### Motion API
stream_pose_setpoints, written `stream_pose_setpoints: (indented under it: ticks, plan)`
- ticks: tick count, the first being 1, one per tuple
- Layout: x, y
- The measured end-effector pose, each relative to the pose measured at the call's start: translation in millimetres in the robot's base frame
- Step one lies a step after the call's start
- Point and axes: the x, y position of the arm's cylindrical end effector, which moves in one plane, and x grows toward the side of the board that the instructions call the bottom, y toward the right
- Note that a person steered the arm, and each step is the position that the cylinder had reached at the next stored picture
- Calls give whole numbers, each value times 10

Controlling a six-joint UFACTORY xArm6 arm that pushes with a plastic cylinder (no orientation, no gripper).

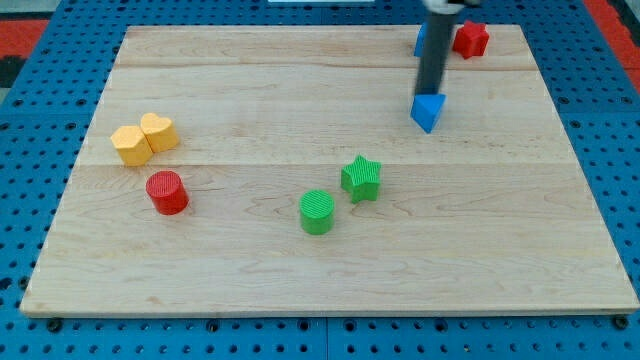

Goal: Nudge the blue triangle slightly up

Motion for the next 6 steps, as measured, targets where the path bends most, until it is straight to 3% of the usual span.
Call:
stream_pose_setpoints:
  ticks: [1, 2, 3, 4, 5, 6]
  plan:
    - [5, -223]
    - [144, -814]
    - [567, -1099]
    - [891, -493]
    - [488, 39]
    - [-188, 56]
